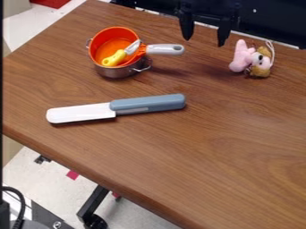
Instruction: Place the puppy doll on top of the pot
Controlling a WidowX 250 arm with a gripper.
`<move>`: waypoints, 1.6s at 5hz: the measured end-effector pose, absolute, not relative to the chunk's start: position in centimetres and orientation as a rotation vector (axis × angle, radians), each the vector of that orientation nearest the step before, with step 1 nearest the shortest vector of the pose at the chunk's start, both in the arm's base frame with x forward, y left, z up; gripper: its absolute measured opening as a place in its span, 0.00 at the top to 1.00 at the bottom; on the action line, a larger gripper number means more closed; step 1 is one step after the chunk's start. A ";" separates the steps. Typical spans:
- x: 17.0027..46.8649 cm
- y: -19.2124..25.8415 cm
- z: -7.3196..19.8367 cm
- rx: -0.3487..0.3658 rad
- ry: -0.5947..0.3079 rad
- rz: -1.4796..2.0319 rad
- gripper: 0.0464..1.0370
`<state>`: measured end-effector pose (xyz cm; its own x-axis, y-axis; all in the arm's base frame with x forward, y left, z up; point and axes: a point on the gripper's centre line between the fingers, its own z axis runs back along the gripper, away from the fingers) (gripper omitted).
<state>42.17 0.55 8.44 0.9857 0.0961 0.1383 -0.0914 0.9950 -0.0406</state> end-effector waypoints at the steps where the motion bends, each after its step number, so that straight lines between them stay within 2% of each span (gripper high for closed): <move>1: 41.9 0.4 6.6 -0.036 -0.096 0.099 0.04; 3: 43.9 -2.7 7.0 -0.069 -0.180 0.122 0.04; 5: 44.9 -5.9 9.3 -0.122 -0.220 0.126 0.04; 6: 45.2 -7.7 9.0 -0.129 -0.230 0.130 0.04; 7: 45.5 -9.0 7.0 -0.048 -0.208 0.149 0.04; 8: 45.7 -9.6 6.2 -0.035 -0.179 0.144 0.04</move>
<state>45.70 -9.62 6.18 0.9738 0.1459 0.1746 -0.1397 0.9891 -0.0472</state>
